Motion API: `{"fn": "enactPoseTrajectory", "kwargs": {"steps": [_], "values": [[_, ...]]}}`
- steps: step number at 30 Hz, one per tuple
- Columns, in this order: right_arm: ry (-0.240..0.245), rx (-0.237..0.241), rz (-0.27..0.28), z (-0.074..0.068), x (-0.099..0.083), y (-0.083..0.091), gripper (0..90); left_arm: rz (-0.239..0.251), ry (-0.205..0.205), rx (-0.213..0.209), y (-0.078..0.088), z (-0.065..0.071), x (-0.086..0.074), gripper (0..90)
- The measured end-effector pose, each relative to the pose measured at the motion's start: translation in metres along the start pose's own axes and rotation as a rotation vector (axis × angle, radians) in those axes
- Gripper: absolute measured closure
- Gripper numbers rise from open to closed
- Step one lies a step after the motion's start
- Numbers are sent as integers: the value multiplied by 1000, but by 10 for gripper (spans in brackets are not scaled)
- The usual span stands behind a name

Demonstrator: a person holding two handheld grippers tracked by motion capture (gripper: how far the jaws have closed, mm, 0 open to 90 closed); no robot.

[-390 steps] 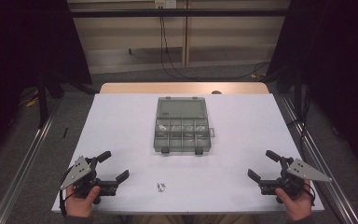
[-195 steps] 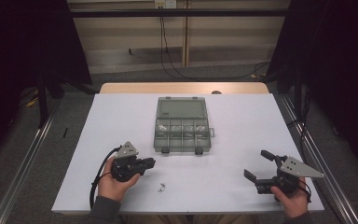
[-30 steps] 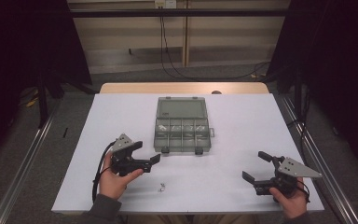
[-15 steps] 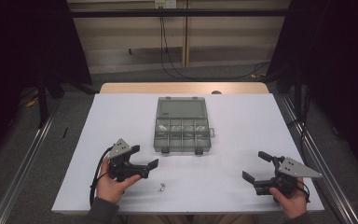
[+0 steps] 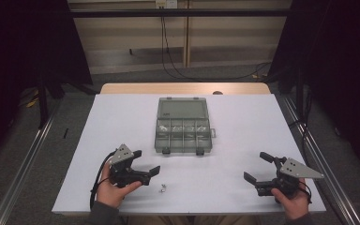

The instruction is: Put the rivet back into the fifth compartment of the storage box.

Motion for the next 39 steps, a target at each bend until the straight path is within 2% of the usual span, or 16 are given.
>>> {"fn": "enactPoseTrajectory", "kwargs": {"steps": [14, 19, 23, 30, 39], "values": [[2, 4, 0, 0, 0, 0, 21, -25, -23, -34, -5, 9, -3, 14], [3, 5, -1, 0, 0, 0, 21, -40, -28, -27, -7, 10, -5, 10], [3, 4, 2, 0, 0, 0, 21, -46, -37, -39, -8, 14, -5, 13], [4, 4, 1, 0, 1, 0, 21, -78, -51, -59, -8, 17, -8, 94], [6, 6, 1, 0, 1, 0, 21, -144, -47, -108, -10, 22, -11, 335]]}}
Point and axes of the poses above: each handheld gripper's, and its own axes: y roughly backward along the jaws, x roughly out of its top, z roughly to its right, the point moved 1 cm from there along -y, roughly forward along the jaws, and after that the axes turned 5 degrees about -x, right-handed, at the moved point
